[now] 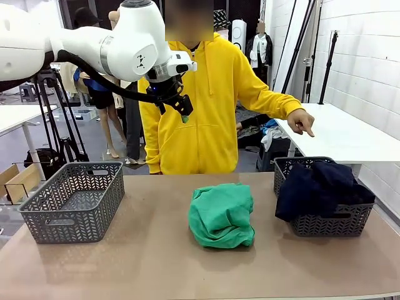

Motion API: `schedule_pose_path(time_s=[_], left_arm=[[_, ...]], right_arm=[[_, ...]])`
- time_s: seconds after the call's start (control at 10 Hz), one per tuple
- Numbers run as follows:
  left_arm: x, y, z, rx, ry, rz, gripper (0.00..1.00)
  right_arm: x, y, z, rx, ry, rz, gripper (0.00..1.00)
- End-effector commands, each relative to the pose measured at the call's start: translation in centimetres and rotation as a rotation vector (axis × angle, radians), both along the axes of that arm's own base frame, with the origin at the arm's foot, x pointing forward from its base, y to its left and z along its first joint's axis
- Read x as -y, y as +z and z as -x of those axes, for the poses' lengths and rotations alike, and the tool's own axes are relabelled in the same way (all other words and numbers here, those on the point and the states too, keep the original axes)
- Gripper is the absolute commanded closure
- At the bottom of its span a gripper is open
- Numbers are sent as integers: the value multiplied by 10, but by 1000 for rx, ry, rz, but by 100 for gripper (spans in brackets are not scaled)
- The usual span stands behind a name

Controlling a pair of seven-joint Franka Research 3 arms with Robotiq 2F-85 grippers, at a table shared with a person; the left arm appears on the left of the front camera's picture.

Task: Sort the tops and bottoms.
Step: Lift clothes from the center of the table with your right hand.

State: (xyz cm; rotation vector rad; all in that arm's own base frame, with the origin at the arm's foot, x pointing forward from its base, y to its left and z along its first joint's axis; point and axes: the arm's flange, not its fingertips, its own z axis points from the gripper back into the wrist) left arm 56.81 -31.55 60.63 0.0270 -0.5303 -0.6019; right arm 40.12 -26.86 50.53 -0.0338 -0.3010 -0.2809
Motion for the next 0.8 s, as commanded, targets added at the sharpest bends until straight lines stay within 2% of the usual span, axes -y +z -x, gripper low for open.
schedule_pose_path(time_s=[0.0, 0.1, 0.3, 0.5, 0.7], left_arm=[[0, 1, 1, 1, 0, 0, 0], [-39, 10, -10, 25, 69, -30, 0], [-129, 23, -14, 61, 261, -32, 0], [-209, 23, -18, 42, 480, -50, 0], [-283, 4, -13, -10, 663, -62, 0]], right_arm=[[0, -1, 1, -2, 13, 3, 0], [0, -1, 1, -2, 13, 3, 0], [0, -1, 1, -2, 13, 3, 0], [0, -1, 1, -2, 13, 3, 0], [0, -1, 1, -2, 13, 3, 0]])
